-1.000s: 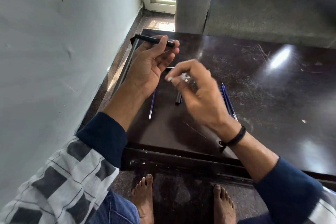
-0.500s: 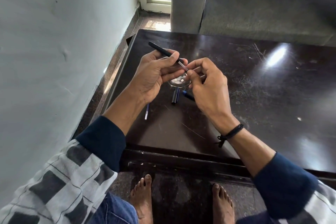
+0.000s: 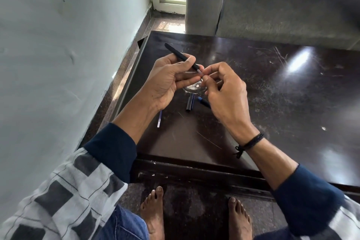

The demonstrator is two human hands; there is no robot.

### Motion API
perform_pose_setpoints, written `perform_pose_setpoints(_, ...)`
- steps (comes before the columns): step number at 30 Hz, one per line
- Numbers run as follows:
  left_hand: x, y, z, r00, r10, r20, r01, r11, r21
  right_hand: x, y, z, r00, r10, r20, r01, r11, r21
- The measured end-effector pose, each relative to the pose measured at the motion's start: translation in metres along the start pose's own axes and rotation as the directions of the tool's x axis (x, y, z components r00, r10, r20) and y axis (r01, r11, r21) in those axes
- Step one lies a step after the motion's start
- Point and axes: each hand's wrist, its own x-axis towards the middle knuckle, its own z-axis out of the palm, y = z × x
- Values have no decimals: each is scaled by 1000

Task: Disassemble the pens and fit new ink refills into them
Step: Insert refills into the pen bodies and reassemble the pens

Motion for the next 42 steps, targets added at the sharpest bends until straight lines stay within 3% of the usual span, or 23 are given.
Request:
perform_pose_setpoints(6,0,-3,1,1000,28,2,-28,997,78,2,2,-1,999,37,31,-37,999,-4)
perform_pose_setpoints(10,6,-2,-4,988,66,-138,-65,998,10,6,5,-4,997,69,21,-65,990,-124)
perform_pose_setpoints(14,11,1,-12,970,51,-239,-72,994,-79,10,9,-7,996,86,18,-83,988,-132)
perform_pose_setpoints(22,1,-9,3,997,-61,-52,61,998,12,8,10,-6,998,47,37,-44,996,-73)
perform_pose_setpoints(30,5,-5,-2,982,-39,-186,28,998,-64,12,12,-8,997,74,-10,-74,990,-121)
perform_pose_setpoints(42,5,-4,-6,985,-76,-153,69,996,-51,14,13,-8,999,27,-29,-29,997,-71)
